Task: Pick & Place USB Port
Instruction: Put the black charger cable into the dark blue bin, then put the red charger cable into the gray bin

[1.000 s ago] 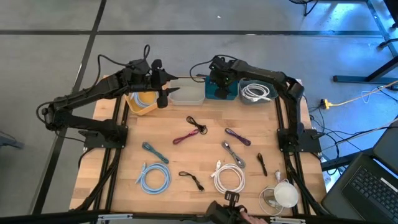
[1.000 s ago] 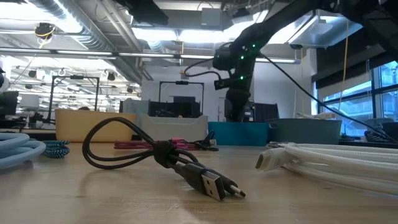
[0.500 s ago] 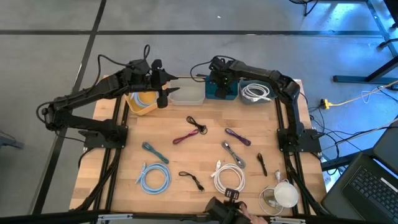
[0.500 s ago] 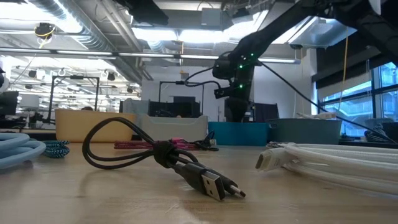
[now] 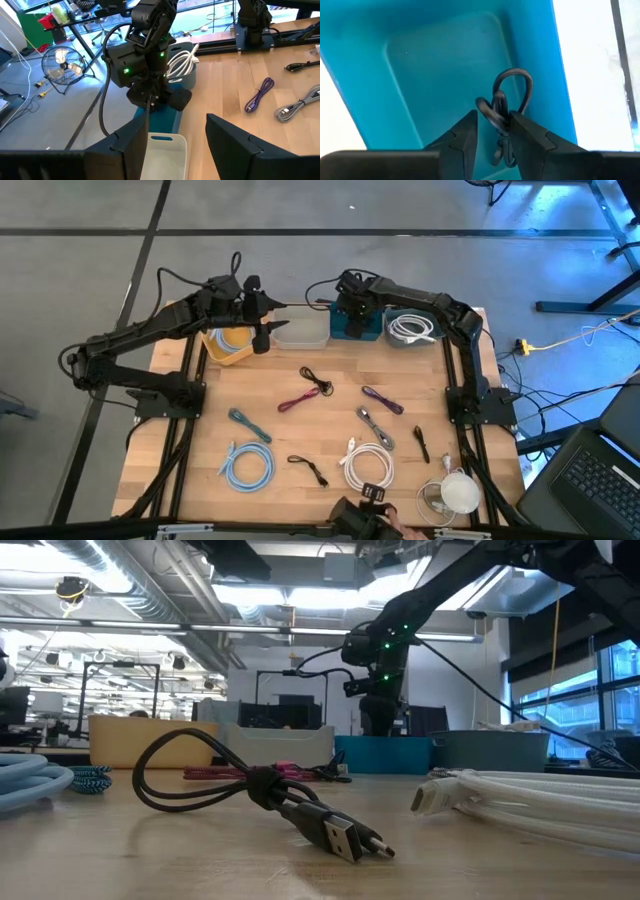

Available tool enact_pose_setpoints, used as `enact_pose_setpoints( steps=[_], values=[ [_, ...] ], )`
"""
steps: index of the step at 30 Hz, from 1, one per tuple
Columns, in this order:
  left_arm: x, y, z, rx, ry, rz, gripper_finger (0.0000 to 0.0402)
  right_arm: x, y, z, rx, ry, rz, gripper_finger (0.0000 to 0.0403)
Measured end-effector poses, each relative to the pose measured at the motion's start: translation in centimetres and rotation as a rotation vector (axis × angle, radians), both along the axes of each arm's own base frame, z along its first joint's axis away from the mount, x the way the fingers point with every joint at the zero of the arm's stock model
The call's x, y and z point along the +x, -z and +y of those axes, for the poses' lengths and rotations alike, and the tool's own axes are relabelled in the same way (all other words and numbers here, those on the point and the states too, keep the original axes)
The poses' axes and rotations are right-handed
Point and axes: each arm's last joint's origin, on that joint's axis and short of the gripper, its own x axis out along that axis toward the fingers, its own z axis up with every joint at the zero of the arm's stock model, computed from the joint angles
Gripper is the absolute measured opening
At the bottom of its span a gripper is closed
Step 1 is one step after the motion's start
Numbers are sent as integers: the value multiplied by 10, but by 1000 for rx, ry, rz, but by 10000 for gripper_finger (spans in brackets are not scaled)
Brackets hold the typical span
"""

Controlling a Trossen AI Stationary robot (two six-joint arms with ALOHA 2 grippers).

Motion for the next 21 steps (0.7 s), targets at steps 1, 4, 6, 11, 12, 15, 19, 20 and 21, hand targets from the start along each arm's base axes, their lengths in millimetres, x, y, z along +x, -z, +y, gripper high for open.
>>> enact_pose_setpoints(
  steps=[1,4,6,11,12,15,19,20,21],
  values=[
    [0,0,0,0,0,0,189,0,0,0,7,1,-5,113],
    [0,0,0,0,0,0,189,0,0,1,23,1,-5,116],
    [0,0,0,0,0,1,187,-1,0,1,25,9,-7,123],
    [0,0,0,0,0,0,185,-4,-14,5,27,19,-40,152],
    [0,0,0,0,0,1,185,-5,-19,5,27,16,-54,157],
    [0,0,0,0,0,0,185,-8,-34,9,34,10,-101,168],
    [0,0,0,0,0,0,185,-10,-41,10,29,30,-115,172],
    [0,0,0,-1,0,0,185,-12,-41,11,36,31,-103,172],
    [0,0,0,-6,-1,0,185,-14,-42,13,55,31,-83,172]
  ],
)
